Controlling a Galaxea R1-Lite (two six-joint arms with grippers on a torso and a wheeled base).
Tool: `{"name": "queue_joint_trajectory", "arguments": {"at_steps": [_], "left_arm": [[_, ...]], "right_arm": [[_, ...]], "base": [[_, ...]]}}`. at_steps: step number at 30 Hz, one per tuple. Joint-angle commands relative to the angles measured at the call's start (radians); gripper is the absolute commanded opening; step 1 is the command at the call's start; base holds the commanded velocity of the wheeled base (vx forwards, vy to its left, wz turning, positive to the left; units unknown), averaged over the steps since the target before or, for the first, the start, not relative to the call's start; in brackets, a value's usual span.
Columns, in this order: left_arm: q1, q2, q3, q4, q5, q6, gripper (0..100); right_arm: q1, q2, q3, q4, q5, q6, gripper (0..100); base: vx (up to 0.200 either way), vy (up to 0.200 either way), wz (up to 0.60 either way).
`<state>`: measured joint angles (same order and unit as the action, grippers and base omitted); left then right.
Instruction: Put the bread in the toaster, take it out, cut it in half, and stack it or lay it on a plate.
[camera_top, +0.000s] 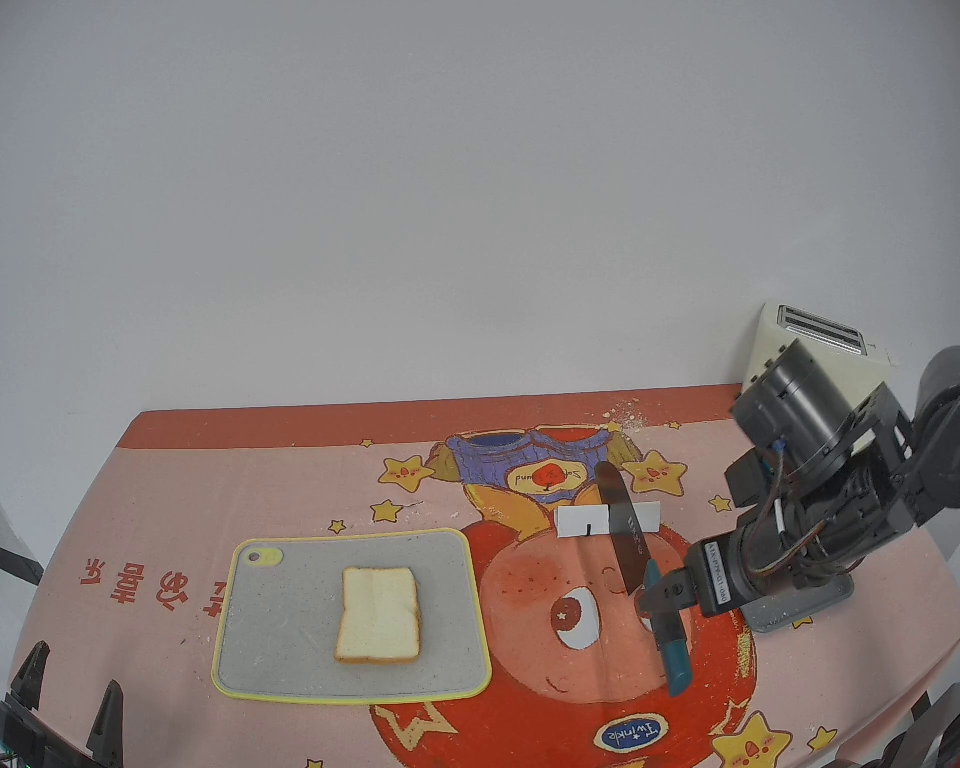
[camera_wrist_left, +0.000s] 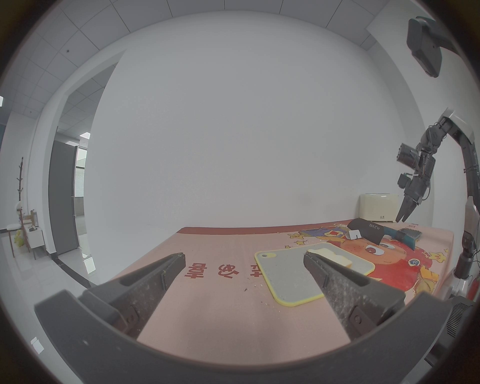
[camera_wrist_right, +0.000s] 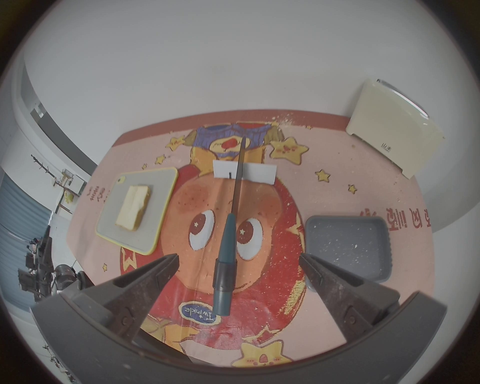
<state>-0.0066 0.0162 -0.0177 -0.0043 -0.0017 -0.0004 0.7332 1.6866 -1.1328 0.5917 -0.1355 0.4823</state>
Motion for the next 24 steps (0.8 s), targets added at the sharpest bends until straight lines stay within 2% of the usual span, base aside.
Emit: {"name": "queue_joint_trajectory", "arguments": {"at_steps": [1, 7, 11, 14, 24], "left_arm": [[-0.001, -0.002, 0.018, 0.000, 0.000, 0.000, 100], [-0.001, -0.002, 0.018, 0.000, 0.000, 0.000, 100], [-0.001, -0.002, 0.018, 0.000, 0.000, 0.000, 100], [-0.001, -0.002, 0.018, 0.000, 0.000, 0.000, 100], [0.000, -0.002, 0.018, 0.000, 0.000, 0.000, 100]], "right_arm": [[0.022, 0.088, -0.001, -0.004, -0.006, 0.010, 100], [0.035, 0.137, -0.010, -0.007, -0.013, 0.041, 100], [0.052, 0.165, 0.004, -0.067, -0.019, 0.082, 100], [0.055, 0.183, 0.002, -0.085, -0.021, 0.085, 100], [0.052, 0.199, 0.005, -0.082, -0.070, 0.101, 100]], "base": [[0.000, 0.000, 0.00], [0.000, 0.000, 0.00], [0.000, 0.000, 0.00], [0.000, 0.000, 0.00], [0.000, 0.000, 0.00]]}}
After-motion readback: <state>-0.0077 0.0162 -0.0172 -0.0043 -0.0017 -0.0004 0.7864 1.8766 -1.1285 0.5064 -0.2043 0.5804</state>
